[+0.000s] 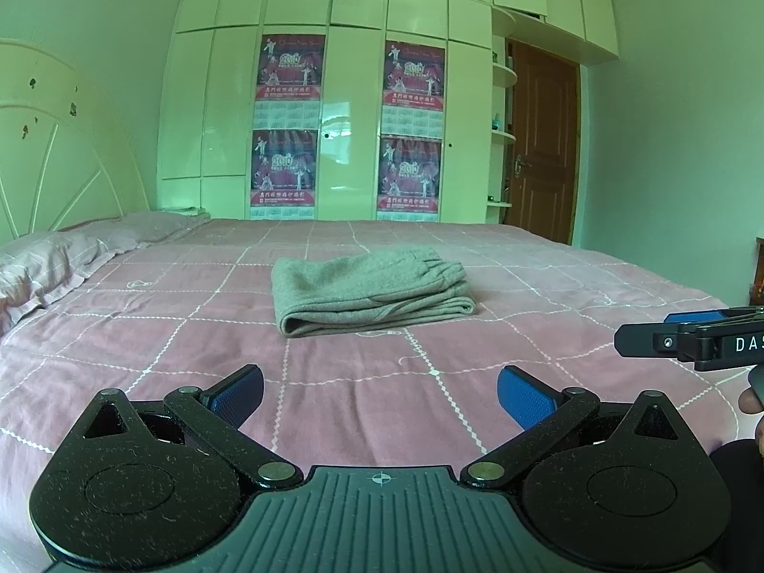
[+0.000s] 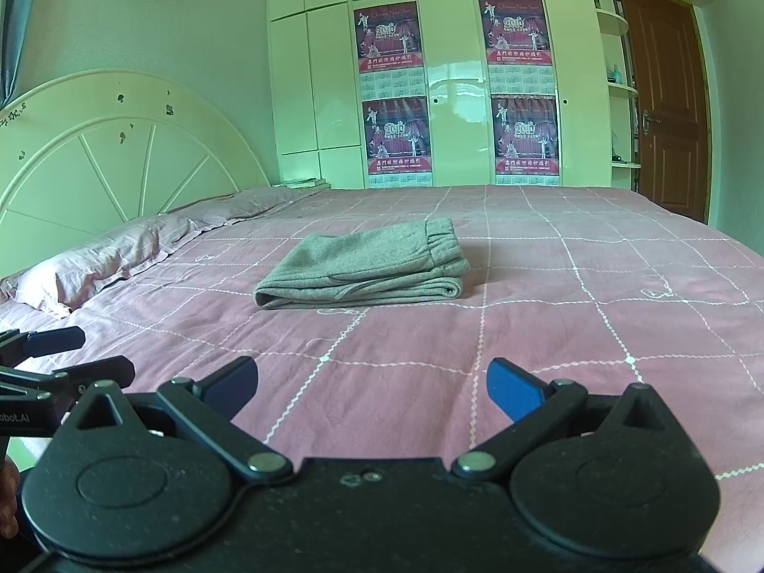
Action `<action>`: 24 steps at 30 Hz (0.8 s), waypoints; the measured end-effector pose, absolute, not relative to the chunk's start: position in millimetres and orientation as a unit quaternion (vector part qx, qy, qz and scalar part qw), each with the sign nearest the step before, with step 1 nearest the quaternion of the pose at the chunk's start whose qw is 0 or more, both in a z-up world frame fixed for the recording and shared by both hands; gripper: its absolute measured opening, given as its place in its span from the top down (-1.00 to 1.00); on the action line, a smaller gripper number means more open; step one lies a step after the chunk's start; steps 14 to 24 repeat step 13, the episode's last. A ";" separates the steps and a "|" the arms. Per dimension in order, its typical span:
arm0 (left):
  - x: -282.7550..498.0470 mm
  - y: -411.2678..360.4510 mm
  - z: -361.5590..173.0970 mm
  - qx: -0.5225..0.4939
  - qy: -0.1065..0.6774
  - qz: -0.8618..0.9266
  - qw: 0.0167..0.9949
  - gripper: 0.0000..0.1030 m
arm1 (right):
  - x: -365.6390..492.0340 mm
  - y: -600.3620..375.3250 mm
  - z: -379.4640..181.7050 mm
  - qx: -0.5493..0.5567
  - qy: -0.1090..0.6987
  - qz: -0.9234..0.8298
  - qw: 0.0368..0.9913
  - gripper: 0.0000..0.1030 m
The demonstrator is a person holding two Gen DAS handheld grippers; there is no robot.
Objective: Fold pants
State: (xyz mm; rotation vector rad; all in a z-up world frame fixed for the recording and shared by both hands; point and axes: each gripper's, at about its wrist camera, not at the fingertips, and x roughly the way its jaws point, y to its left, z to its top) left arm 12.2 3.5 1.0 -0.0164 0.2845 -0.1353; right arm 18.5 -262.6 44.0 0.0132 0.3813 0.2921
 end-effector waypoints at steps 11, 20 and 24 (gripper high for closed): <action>10.2 2.7 3.6 -0.009 0.137 -0.074 0.988 -1.00 | 17.9 -261.7 43.5 0.008 0.188 0.144 0.971 -0.89; 9.5 1.8 4.1 -0.008 0.136 -0.075 0.988 -1.00 | 17.8 -261.5 43.4 0.008 0.188 0.144 0.971 -0.89; 9.5 1.8 4.1 -0.008 0.136 -0.075 0.988 -1.00 | 17.8 -261.5 43.4 0.008 0.188 0.144 0.971 -0.89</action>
